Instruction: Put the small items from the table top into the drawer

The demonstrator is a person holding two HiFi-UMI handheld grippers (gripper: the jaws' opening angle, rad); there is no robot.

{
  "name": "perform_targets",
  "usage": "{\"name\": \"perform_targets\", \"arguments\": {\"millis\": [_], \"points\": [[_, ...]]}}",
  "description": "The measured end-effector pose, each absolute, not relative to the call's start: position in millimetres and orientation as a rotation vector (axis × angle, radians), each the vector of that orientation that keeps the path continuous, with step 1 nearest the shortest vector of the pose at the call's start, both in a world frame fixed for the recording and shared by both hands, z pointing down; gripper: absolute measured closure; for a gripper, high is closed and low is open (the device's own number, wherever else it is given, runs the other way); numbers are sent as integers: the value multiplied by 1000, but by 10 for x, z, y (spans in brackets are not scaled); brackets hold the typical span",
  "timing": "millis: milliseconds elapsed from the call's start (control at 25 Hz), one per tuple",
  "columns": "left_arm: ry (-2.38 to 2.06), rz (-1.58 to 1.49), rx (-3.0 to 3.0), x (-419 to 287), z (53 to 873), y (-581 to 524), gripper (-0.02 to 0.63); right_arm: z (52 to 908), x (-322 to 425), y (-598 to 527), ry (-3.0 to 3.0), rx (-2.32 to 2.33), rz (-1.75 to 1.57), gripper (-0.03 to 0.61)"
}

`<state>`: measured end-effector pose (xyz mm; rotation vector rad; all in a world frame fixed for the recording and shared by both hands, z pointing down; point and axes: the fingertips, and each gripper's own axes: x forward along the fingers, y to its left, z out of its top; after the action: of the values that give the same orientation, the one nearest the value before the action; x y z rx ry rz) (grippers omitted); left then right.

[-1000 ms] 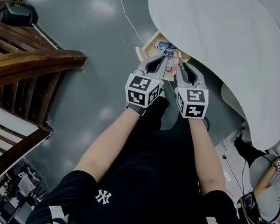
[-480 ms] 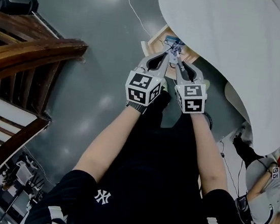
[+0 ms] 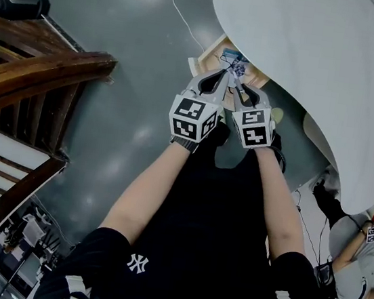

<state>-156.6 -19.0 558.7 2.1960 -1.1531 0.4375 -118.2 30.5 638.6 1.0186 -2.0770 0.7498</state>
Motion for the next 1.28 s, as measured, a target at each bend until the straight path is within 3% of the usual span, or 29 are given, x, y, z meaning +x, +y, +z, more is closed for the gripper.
{"name": "perform_targets", "arguments": {"millis": [440,840,1280], "points": [[-1195,430,2185,-1682,5632,-271,607,6656,-1241,307,-2034,927,770,431],[-1167,422,2219,-1656,5256,-216,607,5891,-1227,175,-2137,1039,717,552],[-1064,375,2309,-1423,4503,-415,607,4740,-1021,-286,-2275,1250,719,557]]}}
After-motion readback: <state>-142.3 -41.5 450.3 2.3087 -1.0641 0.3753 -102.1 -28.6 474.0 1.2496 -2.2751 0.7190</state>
